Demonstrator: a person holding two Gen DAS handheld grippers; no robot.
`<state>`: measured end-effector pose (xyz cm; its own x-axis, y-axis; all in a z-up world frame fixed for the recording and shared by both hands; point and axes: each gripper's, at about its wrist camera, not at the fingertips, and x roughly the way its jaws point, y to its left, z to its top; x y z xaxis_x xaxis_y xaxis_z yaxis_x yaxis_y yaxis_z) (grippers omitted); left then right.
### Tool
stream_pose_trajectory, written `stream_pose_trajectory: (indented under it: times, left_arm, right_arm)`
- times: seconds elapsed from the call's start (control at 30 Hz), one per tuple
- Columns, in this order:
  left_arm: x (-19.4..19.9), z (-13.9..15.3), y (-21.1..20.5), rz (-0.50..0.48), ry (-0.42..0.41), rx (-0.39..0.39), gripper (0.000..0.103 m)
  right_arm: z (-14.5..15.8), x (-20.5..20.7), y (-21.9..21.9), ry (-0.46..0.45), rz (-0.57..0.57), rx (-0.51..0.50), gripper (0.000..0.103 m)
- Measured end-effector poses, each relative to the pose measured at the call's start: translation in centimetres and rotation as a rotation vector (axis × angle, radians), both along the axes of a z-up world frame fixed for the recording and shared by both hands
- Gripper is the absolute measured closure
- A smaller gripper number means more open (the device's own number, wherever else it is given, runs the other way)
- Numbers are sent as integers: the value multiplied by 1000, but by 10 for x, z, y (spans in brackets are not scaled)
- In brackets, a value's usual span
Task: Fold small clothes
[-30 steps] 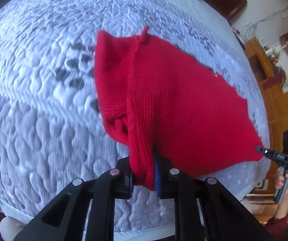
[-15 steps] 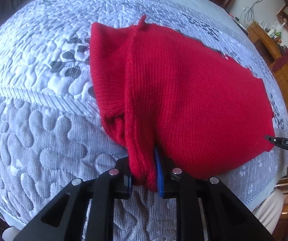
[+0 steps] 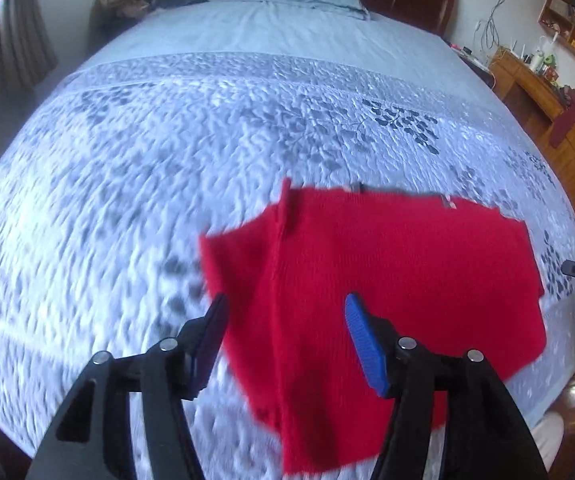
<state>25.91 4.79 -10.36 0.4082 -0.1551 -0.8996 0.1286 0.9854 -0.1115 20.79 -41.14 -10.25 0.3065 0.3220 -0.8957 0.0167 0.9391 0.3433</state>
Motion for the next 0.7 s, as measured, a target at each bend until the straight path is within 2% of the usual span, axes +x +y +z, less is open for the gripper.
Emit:
stream_pose_trajectory:
  times: [0.13,0.2,0.3,0.37,0.4,0.43,0.47,0.53,0.6,0.7]
  left_arm:
    - [64,-38,-23,13,50,101,43]
    - [80,-55,-27,7,78,97,43]
    - [95,-77,-32,-7,110,73,47]
    - [101,-88,-33,-15,127,45,70]
    - [104,-91,-34,-13,123,36,74]
    - [107,-92,-35,-15,119,26,84]
    - [110,-94,-35,-16,119,25,89]
    - [114,-90,-34,-19,111,-4,99]
    - [113,-78,-29,6,71,-28,99]
    - [111,-62,-20,45,8,-79,99]
  right_arm:
    - [-29,59,4,49,-4,-26,59]
    - [-51,85,4,80,-10,-41,55]
    - [-79,110,3,120,-13,-26,55]
    - [-90,120,4,116,-8,-15,55]
    - [-93,126,5,101,3,-10,66]
    - [-94,129,7,94,15,-7,76]
    - [-95,132,10,95,26,-9,97]
    - [-94,136,13,88,49,-10,99]
    - [-79,135,12,27,59,-13,100]
    - [-61,131,-3,-37,6,51,100]
